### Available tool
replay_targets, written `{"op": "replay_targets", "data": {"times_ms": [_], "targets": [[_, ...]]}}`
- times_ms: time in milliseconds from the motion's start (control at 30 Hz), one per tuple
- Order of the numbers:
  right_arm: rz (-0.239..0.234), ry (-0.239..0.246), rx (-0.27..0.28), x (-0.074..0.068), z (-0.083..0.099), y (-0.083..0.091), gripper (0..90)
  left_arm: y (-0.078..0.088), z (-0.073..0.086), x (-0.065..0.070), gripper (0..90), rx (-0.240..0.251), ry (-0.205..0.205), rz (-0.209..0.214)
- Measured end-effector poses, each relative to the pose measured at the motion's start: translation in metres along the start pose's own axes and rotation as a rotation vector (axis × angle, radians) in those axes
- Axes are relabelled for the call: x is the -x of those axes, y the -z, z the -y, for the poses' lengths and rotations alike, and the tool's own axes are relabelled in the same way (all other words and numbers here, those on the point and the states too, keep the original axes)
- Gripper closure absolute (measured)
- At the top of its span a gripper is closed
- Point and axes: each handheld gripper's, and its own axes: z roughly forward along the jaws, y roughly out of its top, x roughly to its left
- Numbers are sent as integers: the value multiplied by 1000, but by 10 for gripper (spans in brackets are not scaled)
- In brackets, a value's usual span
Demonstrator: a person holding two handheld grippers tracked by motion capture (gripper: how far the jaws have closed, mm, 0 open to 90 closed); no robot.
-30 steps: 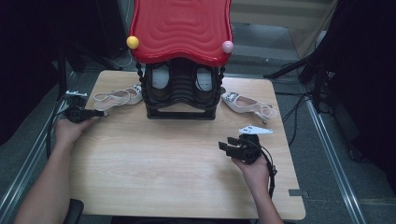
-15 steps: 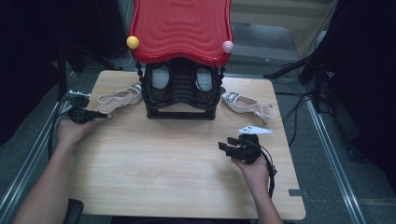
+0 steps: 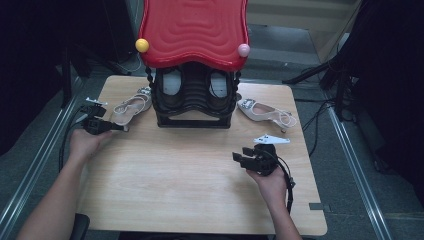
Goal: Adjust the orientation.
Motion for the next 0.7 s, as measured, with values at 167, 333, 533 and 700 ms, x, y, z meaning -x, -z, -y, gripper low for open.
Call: {"op": "replay_targets", "data": {"times_ms": [167, 333, 533, 700], "targets": [[2, -2, 4, 0, 0, 1, 509, -1, -1, 10, 882, 5, -7, 5], [2, 0, 8, 1, 0, 1, 509, -2, -2, 18, 870, -8, -4, 13], [4, 0, 10, 1, 0, 2, 509, 4, -1, 11, 747, -25, 43, -7], [2, 2, 10, 1, 0, 2, 509, 16, -3, 7, 637, 18, 54, -25]]}}
